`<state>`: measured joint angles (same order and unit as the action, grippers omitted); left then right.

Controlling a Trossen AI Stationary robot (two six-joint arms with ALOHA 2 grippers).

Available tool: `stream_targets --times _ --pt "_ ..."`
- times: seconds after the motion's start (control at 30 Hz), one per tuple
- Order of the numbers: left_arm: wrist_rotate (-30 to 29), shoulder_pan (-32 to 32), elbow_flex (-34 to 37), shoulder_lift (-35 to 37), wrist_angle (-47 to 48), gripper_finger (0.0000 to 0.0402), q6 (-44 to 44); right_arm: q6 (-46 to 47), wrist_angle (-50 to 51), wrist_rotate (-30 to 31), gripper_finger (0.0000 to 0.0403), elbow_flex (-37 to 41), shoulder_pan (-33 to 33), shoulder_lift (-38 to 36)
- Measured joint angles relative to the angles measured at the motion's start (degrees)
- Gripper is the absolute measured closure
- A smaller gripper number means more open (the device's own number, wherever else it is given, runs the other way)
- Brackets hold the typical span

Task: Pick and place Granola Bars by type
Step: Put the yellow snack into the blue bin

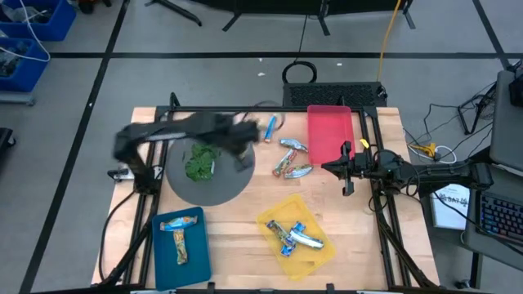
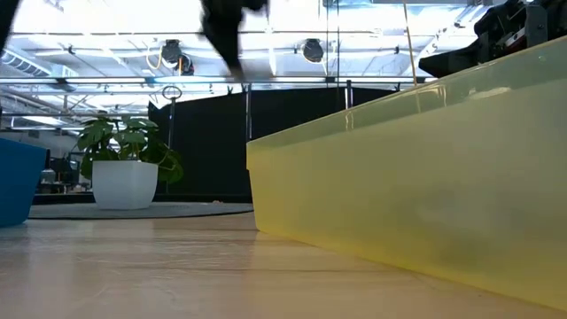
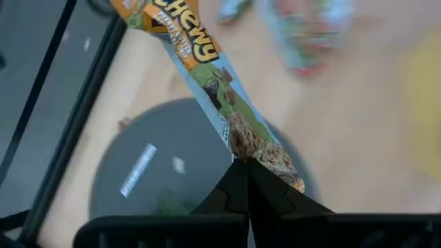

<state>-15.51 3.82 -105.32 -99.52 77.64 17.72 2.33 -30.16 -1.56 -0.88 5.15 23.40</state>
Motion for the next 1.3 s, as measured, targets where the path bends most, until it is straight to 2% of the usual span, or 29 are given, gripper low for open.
stream_targets --times 0.13,0.23,0.33,0.43,0.57,0.73,0.97,1.1,1.3 --pt "-0.9 -15.2 -0.1 9.2 7.3 0.0401 12.7 0.0 0.0 0.0 0.0398 0.0 0.0 0.0" --pt "-1.1 -28.3 0.0 13.6 13.1 0.0401 27.6 0.0 0.0 0.0 0.0399 0.0 0.0 0.0" --pt "-2.4 -42.8 2.7 17.0 11.4 0.0401 37.9 0.0 0.0 0.0 0.0399 0.0 0.0 0.0" --pt "-3.5 -55.1 7.4 17.6 11.8 0.0401 49.4 0.0 0.0 0.0 0.0399 0.0 0.0 0.0" --pt "-3.4 -65.3 16.6 17.2 9.9 0.0401 66.7 0.0 0.0 0.0 0.0399 0.0 0.0 0.0" --pt "-1.1 -69.6 29.9 17.0 -1.9 0.0401 75.1 0.0 0.0 0.0 0.0399 0.0 0.0 0.0" --pt "-1.0 -68.4 46.8 17.0 -26.5 0.0401 71.9 0.0 0.0 0.0 0.0399 0.0 0.0 0.0" --pt "-0.9 -66.4 52.5 17.0 -35.6 0.0401 67.5 0.0 0.0 0.0 0.0399 0.0 0.0 0.0" --pt "2.8 -63.3 55.7 17.0 -42.0 0.0401 63.2 0.0 0.0 0.0 0.0399 0.0 0.0 0.0"
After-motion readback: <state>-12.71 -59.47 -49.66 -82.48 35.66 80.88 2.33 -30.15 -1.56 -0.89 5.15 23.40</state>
